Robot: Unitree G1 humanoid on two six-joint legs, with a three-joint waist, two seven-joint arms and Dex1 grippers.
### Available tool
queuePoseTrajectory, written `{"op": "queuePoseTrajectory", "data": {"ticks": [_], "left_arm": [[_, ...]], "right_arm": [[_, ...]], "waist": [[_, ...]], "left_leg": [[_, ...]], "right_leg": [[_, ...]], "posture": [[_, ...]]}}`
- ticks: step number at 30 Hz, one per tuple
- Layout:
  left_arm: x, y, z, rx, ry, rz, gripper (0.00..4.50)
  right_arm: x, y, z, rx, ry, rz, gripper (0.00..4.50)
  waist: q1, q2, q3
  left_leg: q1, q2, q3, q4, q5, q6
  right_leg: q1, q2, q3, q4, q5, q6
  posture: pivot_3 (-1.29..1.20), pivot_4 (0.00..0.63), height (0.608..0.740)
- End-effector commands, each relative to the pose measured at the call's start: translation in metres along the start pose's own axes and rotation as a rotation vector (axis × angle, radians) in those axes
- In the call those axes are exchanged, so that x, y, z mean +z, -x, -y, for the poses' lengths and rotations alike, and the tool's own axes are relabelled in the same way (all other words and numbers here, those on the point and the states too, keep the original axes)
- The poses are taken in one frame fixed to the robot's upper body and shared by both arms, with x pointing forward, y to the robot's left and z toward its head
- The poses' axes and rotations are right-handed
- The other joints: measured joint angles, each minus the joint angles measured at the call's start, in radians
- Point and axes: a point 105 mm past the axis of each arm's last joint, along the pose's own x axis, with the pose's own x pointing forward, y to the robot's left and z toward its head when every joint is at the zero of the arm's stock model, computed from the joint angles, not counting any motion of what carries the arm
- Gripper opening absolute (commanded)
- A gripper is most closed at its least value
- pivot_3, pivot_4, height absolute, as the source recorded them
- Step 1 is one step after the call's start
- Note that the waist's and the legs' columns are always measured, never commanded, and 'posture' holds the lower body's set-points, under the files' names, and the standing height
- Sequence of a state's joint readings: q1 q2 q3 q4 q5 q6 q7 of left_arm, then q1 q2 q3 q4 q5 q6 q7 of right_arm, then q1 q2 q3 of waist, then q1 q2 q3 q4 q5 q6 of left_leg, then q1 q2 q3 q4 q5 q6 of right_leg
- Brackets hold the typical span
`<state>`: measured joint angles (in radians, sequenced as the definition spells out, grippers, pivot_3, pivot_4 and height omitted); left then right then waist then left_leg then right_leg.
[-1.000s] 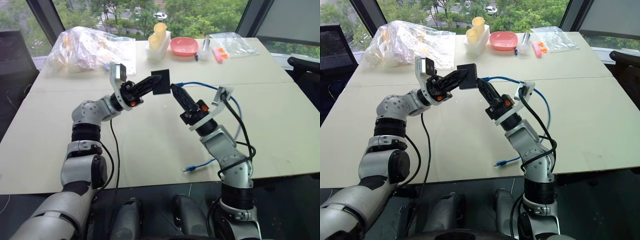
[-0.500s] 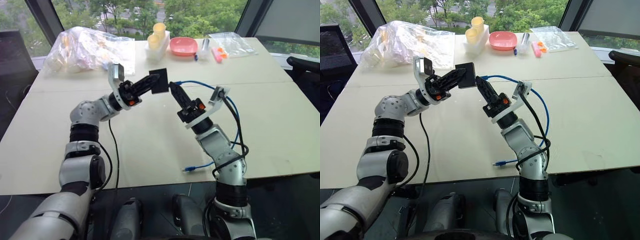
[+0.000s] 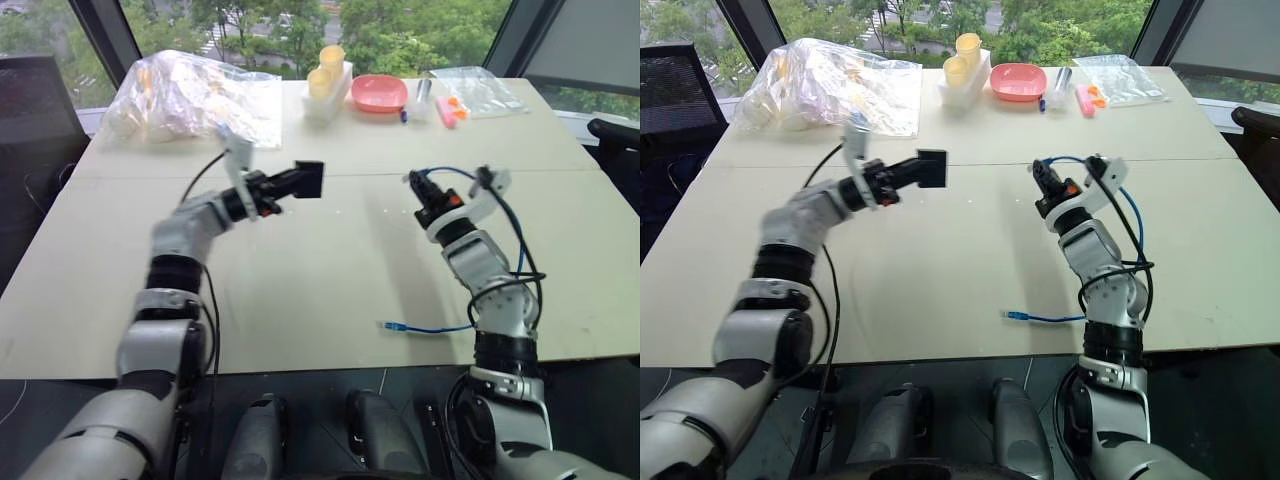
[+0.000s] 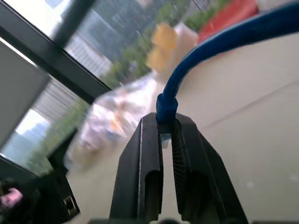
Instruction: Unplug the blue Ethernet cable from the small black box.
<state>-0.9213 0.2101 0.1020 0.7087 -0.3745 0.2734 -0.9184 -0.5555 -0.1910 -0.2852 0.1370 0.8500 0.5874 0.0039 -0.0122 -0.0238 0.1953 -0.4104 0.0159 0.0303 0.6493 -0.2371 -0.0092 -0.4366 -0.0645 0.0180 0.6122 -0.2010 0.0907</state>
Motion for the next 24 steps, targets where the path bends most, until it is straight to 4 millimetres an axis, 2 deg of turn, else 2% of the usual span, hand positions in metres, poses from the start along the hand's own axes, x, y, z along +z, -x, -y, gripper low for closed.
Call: {"op": "queuePoseTrajectory", "data": {"ticks": [1,2,3,5,8,9,13,17,19,24], "left_arm": [[0.008,-0.020,0.004,0.073,-0.233,0.052,0.52],[0.006,-0.025,0.006,0.078,-0.254,0.058,0.52],[0.004,-0.029,0.007,0.090,-0.273,0.062,0.52],[-0.001,-0.036,0.011,0.098,-0.316,0.062,0.52],[-0.009,-0.049,0.020,0.097,-0.333,0.071,0.52],[-0.010,-0.052,0.022,0.096,-0.336,0.073,0.52],[-0.024,-0.061,0.031,0.083,-0.352,0.056,0.52],[-0.035,-0.062,0.030,0.112,-0.354,0.043,0.52],[-0.036,-0.063,0.029,0.127,-0.346,0.045,1.55],[-0.038,-0.064,0.030,0.118,-0.338,0.035,3.49]], "right_arm": [[0.006,-0.007,0.020,-0.117,0.145,-0.070,0.04],[0.006,-0.008,0.022,-0.128,0.189,-0.091,0.85],[0.006,-0.008,0.024,-0.133,0.224,-0.109,1.22],[0.007,-0.007,0.026,-0.134,0.302,-0.143,2.26],[0.001,0.005,0.022,-0.082,0.422,-0.246,3.71],[-0.003,0.009,0.019,-0.055,0.451,-0.283,4.36],[-0.013,0.035,0.007,0.029,0.544,-0.372,4.44],[-0.011,0.047,0.002,0.035,0.546,-0.330,4.44],[-0.010,0.048,0.002,0.024,0.529,-0.305,4.50],[-0.009,0.052,0.005,0.000,0.509,-0.275,4.50]], "waist": [[0.001,0.000,0.000],[0.001,0.000,0.000],[0.000,0.000,0.000],[-0.002,0.000,0.000],[-0.001,0.000,0.000],[0.000,0.000,0.000],[0.002,0.000,0.000],[0.000,0.000,0.000],[0.000,0.000,0.000],[0.002,0.000,0.000]], "left_leg": [[-0.002,0.000,0.001,0.000,0.000,0.000],[-0.004,0.000,0.002,-0.001,0.000,0.000],[-0.006,0.000,0.002,0.000,0.000,0.001],[-0.010,-0.001,0.001,0.000,-0.001,0.001],[-0.010,-0.001,0.001,0.001,-0.001,0.003],[-0.011,-0.001,0.001,0.001,-0.001,0.003],[-0.013,-0.001,-0.001,0.003,-0.002,0.004],[-0.013,-0.001,-0.001,0.005,-0.002,0.004],[-0.013,-0.001,-0.001,0.006,-0.002,0.004],[-0.014,0.000,-0.002,0.010,-0.002,0.004]], "right_leg": [[-0.002,0.000,0.000,0.000,0.000,0.000],[-0.004,0.000,0.000,0.000,0.001,0.002],[-0.007,0.001,0.000,0.000,0.002,0.004],[-0.009,0.001,0.000,0.001,0.003,0.006],[-0.009,0.002,-0.001,0.000,0.003,0.006],[-0.009,0.002,-0.001,0.000,0.004,0.007],[-0.009,0.002,-0.002,0.000,0.003,0.007],[-0.009,0.002,-0.002,0.000,0.004,0.007],[-0.009,0.003,-0.002,0.000,0.004,0.007],[-0.008,0.003,-0.003,0.001,0.004,0.007]], "posture": [[0.00,0.150,0.740],[0.00,0.150,0.740],[0.00,0.150,0.740],[0.00,0.150,0.740],[0.00,0.150,0.740],[0.00,0.150,0.740],[0.00,0.150,0.740],[0.00,0.150,0.740],[0.00,0.150,0.740],[0.00,0.150,0.740]]}}
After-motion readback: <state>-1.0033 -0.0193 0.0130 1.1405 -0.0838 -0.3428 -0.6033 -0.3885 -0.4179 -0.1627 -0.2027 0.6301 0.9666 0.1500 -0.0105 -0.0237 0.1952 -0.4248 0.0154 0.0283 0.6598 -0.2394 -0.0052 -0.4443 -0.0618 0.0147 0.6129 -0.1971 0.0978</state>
